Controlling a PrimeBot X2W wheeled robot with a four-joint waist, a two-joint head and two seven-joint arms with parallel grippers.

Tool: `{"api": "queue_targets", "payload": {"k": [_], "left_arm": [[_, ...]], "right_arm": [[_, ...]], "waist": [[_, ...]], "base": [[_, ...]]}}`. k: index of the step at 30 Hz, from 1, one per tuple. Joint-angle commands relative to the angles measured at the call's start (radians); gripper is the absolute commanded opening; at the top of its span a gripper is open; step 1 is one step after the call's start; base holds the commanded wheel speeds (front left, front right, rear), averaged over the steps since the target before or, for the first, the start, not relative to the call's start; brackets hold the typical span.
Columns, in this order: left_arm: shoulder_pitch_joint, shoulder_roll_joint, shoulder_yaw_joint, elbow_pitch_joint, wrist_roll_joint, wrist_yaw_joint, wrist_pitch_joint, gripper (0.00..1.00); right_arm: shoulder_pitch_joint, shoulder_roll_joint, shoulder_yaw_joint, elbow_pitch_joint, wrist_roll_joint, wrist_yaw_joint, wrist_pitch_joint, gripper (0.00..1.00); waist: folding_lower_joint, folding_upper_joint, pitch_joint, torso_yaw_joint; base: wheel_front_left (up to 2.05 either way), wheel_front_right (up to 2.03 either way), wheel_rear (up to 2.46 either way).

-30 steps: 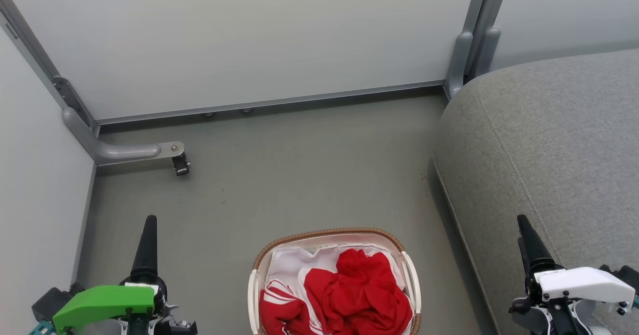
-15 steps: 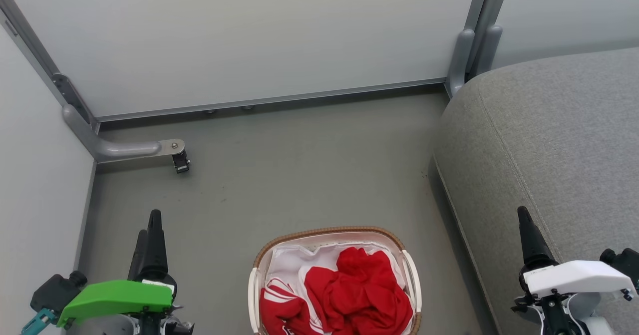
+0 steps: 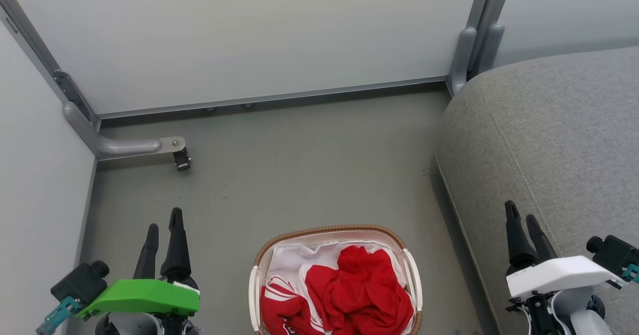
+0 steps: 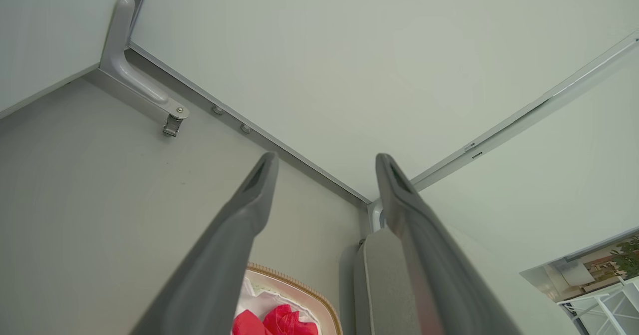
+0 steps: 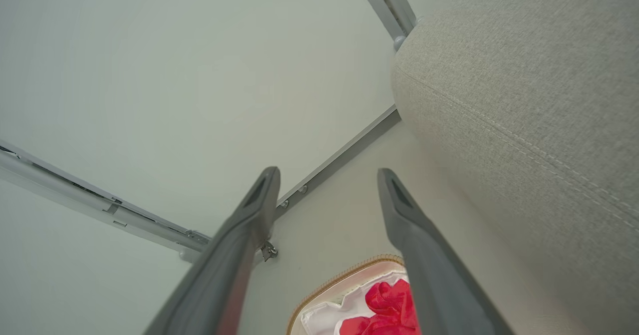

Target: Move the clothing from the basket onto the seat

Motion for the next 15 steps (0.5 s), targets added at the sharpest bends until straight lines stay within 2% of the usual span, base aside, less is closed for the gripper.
{"api": "queue_targets", "payload": {"k": [1,15], "left_arm": [[0.003,0.007,-0.005,-0.013,0.039,0.006,-0.01,1.0],[0.019,0.008,-0.015,-0.009,0.207,0.026,-0.048,1.0]], "right_arm": [[-0.013,-0.007,0.007,-0.018,-0.037,0.0,-0.012,1.0],[-0.01,-0.009,0.041,-0.022,-0.227,0.0,-0.051,1.0]], "waist": [[0.0,0.0,0.001,0.0],[0.0,0.0,0.005,0.003]], "base": [[0.0,0.0,0.0],[0.0,0.0,0.0]]}}
